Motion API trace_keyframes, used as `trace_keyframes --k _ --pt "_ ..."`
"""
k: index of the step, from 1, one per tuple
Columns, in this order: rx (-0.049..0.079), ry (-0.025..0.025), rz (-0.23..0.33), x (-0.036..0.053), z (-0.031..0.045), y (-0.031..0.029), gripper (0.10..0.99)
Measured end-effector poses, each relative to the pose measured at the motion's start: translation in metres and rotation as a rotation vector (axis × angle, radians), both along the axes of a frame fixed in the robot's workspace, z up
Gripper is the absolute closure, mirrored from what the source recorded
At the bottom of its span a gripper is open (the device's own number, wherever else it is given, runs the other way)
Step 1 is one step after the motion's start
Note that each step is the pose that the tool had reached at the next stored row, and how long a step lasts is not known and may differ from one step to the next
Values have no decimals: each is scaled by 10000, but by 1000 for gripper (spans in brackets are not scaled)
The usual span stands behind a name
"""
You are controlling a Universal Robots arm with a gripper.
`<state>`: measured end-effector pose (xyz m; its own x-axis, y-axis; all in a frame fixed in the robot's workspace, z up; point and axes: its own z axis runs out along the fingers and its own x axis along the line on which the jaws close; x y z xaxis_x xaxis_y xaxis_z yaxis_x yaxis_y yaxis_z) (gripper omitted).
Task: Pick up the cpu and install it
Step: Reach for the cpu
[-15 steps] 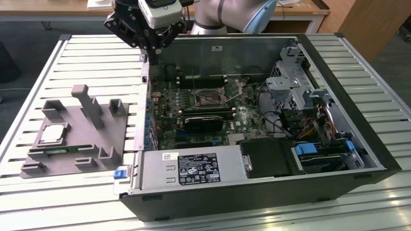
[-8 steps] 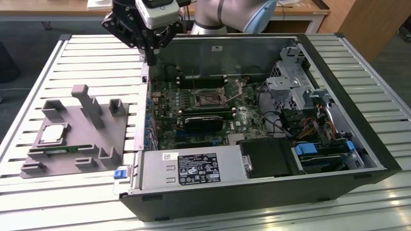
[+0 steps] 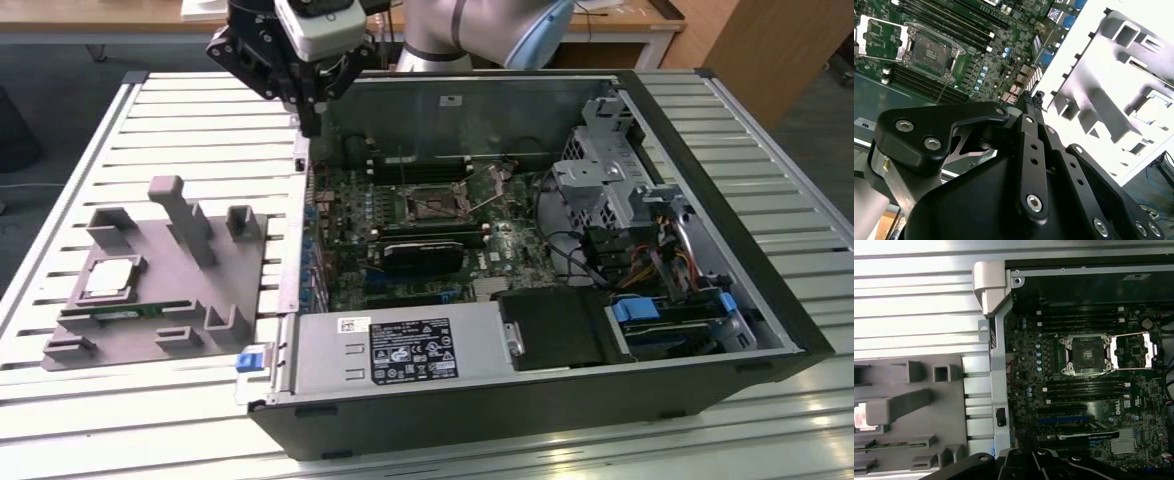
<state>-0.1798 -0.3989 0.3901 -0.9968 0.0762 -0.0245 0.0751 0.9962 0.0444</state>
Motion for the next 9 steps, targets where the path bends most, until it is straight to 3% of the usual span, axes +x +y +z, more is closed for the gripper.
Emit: trace_keyframes --k 9 --pt "-1 0 0 -44 -4 0 980"
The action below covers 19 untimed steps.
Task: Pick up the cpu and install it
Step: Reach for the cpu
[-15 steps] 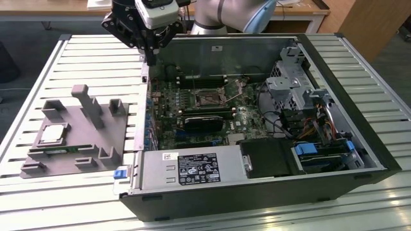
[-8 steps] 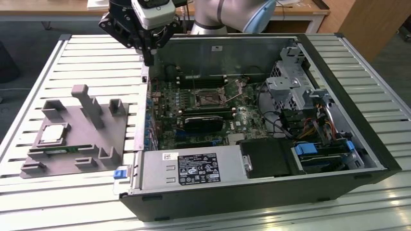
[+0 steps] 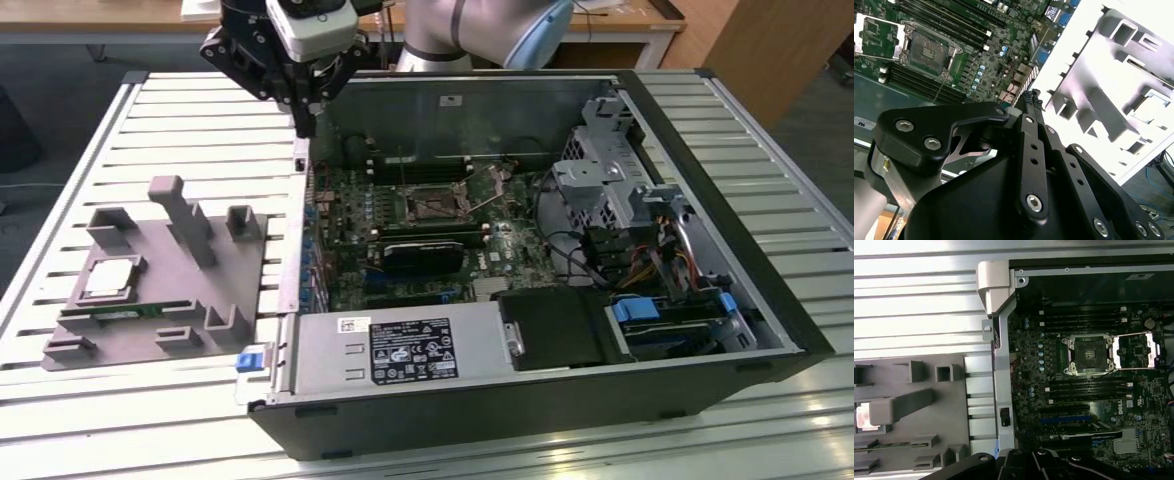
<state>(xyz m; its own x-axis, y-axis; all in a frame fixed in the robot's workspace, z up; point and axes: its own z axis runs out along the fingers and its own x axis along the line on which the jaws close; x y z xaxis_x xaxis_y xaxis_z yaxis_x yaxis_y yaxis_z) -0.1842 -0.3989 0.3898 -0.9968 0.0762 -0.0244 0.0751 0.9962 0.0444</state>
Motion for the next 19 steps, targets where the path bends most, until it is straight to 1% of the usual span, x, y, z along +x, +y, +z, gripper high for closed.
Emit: trace_keyframes --k 19 --pt "1 0 0 -90 -8 0 980"
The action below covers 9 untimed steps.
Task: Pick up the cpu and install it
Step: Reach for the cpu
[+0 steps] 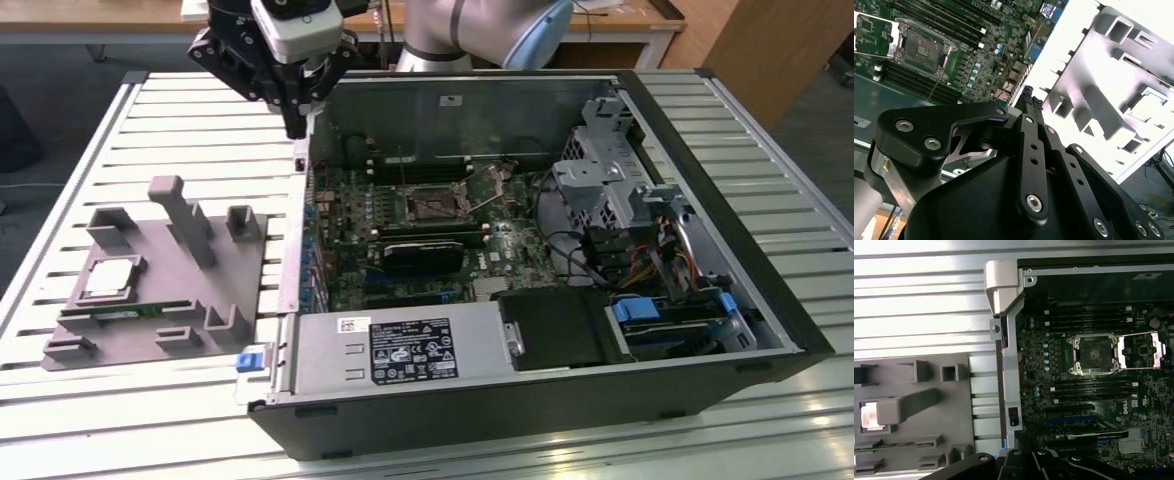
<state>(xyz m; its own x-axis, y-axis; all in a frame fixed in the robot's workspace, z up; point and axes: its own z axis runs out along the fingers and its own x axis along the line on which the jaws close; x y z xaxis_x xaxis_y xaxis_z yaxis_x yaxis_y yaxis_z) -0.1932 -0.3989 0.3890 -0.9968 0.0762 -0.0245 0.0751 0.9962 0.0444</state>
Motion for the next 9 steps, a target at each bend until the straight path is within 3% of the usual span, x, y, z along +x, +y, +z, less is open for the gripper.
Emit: trace_keyframes --k 9 --pt "0 0 0 -42 -3 0 980"
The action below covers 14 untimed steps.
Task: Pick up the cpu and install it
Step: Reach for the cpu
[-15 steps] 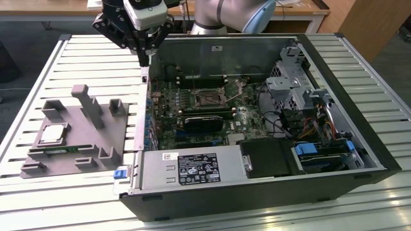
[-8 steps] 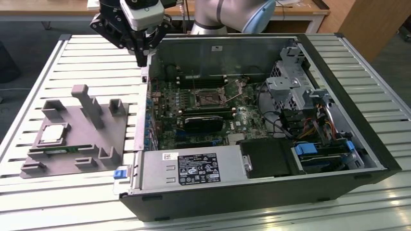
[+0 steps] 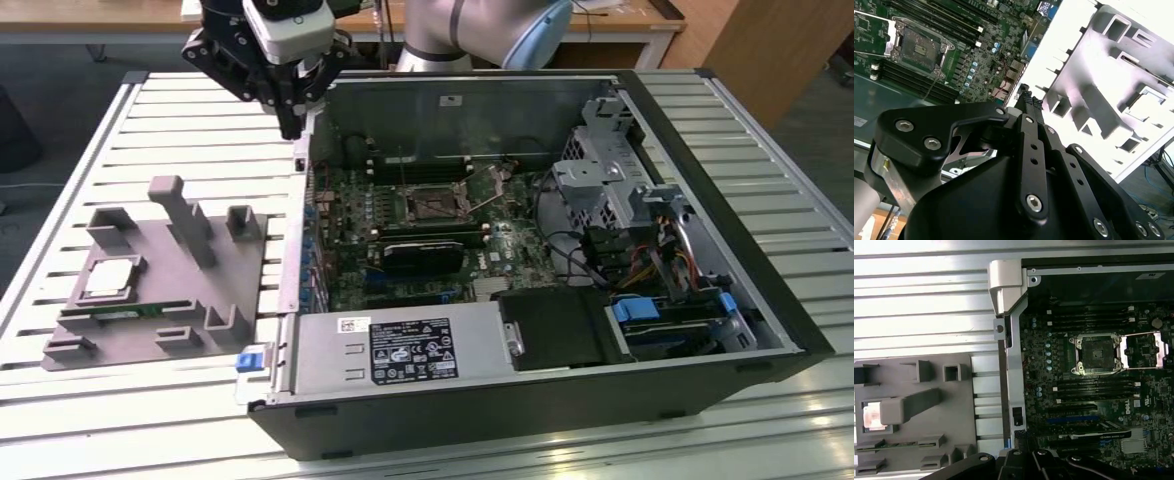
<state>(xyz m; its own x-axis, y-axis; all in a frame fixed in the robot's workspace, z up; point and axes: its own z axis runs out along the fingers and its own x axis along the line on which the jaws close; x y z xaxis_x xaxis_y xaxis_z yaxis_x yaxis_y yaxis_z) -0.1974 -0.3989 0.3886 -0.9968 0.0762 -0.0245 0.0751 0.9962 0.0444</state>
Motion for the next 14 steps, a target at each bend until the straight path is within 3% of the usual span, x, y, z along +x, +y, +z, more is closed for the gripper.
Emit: trace_keyframes --k 14 --pt "0 1 0 -66 -6 0 980"
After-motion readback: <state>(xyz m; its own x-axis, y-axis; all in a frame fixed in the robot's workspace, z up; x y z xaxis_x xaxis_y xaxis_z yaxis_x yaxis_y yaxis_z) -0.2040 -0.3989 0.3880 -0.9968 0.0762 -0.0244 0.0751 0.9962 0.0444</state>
